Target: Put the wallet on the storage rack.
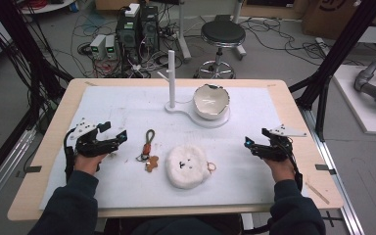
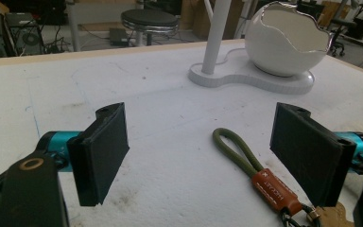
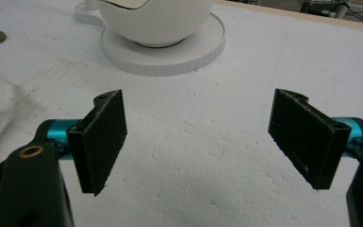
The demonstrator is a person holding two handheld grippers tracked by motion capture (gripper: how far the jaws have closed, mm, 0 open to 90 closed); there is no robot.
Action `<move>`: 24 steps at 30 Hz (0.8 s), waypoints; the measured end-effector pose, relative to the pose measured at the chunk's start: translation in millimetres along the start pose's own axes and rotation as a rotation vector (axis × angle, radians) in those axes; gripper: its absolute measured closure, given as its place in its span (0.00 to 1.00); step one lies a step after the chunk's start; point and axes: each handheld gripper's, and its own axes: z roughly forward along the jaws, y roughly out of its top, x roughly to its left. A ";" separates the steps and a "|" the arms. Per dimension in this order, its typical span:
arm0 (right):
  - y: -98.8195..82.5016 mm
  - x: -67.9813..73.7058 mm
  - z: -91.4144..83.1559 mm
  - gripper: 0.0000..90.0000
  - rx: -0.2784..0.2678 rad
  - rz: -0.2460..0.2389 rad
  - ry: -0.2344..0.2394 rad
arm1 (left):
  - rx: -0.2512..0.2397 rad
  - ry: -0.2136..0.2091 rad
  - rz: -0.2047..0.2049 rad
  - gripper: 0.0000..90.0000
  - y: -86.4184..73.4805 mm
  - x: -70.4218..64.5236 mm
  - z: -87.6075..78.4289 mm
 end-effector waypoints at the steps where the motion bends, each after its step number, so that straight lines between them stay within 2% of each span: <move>1: 0.0 -0.2 -0.1 0.23 0.001 0.002 -0.001 | 0.003 0.002 0.003 0.22 0.0 0.0 0.1; 5: -0.4 -1.6 0.2 0.23 -0.002 0.011 0.002 | -0.002 0.007 -0.013 0.22 -1.5 -2.7 0.8; 11: -2.0 -6.7 2.1 0.23 0.003 0.025 0.016 | 0.013 0.006 -0.008 0.24 -3.0 -3.5 4.8; 17: -0.8 -0.6 -0.5 0.23 -0.004 0.019 0.050 | 0.012 -0.001 -0.004 0.24 -3.0 -6.2 3.4; 19: 0.8 2.8 -0.4 0.23 -0.003 0.008 0.067 | 0.014 -0.005 0.001 0.24 -2.7 -7.4 3.9; 20: 2.6 7.1 0.2 0.26 -0.007 0.017 0.096 | 0.014 -0.009 0.004 0.24 -2.6 -8.1 4.1; 21: 2.6 7.1 0.2 0.26 -0.007 0.017 0.096 | 0.018 -0.011 0.010 0.24 -2.5 -8.5 4.0; 22: 3.1 9.8 0.7 0.30 -0.009 0.021 0.121 | 0.018 -0.013 0.013 0.24 -2.5 -9.2 3.9; 24: 4.2 17.5 3.5 0.30 -0.004 0.027 0.163 | 0.016 -0.015 0.012 0.24 -2.4 -10.7 3.9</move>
